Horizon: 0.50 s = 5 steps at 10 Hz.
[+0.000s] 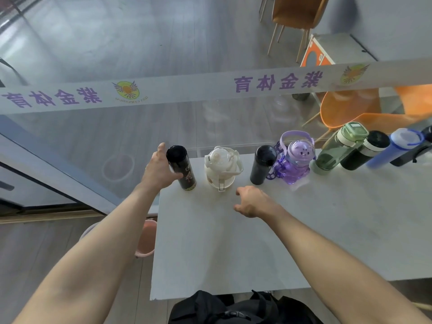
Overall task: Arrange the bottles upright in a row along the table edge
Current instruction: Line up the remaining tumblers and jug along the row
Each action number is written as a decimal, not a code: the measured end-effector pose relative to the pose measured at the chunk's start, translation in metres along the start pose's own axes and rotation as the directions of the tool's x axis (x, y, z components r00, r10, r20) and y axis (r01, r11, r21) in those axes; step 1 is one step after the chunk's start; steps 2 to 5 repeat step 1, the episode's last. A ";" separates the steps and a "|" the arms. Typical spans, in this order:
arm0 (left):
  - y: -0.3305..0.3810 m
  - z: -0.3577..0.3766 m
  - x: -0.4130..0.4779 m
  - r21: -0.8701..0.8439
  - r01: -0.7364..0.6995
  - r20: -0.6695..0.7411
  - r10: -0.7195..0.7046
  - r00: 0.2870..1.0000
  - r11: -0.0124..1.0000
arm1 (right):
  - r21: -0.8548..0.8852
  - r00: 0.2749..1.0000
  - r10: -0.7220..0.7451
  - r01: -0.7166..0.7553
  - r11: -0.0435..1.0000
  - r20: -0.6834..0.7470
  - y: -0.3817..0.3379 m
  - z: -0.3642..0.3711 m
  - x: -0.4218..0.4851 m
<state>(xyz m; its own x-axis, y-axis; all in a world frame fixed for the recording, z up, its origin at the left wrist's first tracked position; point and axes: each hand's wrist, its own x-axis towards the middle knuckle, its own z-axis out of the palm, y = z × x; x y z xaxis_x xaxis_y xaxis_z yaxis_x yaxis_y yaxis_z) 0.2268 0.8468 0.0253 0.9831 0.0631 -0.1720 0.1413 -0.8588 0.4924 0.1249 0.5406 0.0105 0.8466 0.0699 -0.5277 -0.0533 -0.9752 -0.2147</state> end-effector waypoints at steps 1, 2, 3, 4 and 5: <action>-0.015 -0.001 -0.008 0.027 0.043 -0.004 -0.043 0.999 0.999 | 0.004 1.000 0.005 -0.005 1.000 -0.002 0.002 -0.001 0.000; -0.015 -0.001 -0.008 0.027 0.043 -0.004 -0.043 0.999 0.999 | 0.004 1.000 0.005 -0.005 1.000 -0.002 0.002 -0.001 0.000; -0.015 -0.001 -0.008 0.027 0.043 -0.004 -0.043 0.999 0.999 | 0.004 1.000 0.005 -0.005 1.000 -0.002 0.002 -0.001 0.000; -0.015 -0.001 -0.008 0.027 0.043 -0.004 -0.043 0.999 0.999 | 0.004 1.000 0.005 -0.005 1.000 -0.002 0.002 -0.001 0.000; -0.015 -0.001 -0.008 0.027 0.043 -0.004 -0.043 0.999 0.999 | 0.004 1.000 0.005 -0.005 1.000 -0.002 0.002 -0.001 0.000</action>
